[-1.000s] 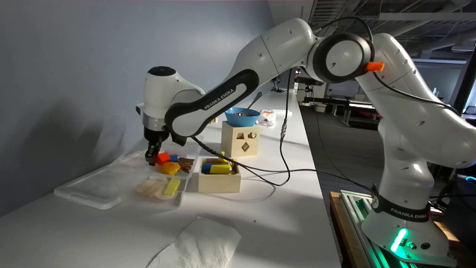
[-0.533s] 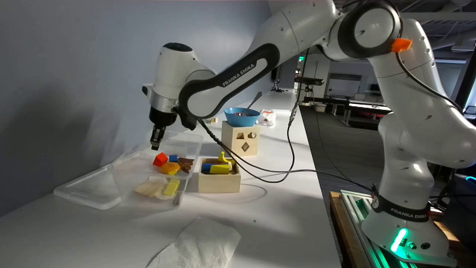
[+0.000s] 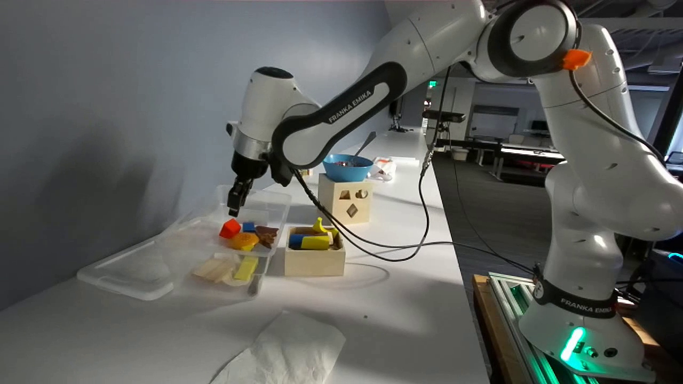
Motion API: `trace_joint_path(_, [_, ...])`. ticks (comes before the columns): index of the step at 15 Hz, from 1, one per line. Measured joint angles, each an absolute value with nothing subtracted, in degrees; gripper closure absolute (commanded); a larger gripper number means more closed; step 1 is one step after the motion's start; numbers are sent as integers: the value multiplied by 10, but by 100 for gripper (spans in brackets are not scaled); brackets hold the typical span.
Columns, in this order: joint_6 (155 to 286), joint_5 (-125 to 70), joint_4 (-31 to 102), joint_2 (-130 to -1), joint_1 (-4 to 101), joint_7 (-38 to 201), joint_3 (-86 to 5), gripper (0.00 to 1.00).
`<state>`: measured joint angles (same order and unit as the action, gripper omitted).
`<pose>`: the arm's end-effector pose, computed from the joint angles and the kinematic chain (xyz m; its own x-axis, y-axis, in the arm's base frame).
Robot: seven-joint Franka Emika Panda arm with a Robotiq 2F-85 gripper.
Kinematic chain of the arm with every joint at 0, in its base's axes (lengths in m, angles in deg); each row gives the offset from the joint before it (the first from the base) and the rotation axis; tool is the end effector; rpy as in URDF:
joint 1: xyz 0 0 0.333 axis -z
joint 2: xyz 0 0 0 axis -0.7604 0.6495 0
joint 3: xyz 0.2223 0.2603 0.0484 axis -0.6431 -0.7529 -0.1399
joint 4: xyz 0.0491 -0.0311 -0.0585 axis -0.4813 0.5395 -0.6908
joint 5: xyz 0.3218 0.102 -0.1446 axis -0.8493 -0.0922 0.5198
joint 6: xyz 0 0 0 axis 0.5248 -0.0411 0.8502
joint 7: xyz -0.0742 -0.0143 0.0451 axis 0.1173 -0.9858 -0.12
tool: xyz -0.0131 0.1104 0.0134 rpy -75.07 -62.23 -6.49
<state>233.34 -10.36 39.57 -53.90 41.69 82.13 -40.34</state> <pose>0.6977 0.0600 0.3934 0.8833 0.3068 0.3545 0.2083 -0.9342 0.2896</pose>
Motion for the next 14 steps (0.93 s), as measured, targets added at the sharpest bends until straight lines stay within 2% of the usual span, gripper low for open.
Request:
trace_joint_path(3, [2405,-156,392,-508,443,821,-415,1])
trace_joint_path(9, [2450,-253,381,-462,484,881,-496,0])
trace_joint_path(14, [2450,-267,383,-461,487,881,-492,0])
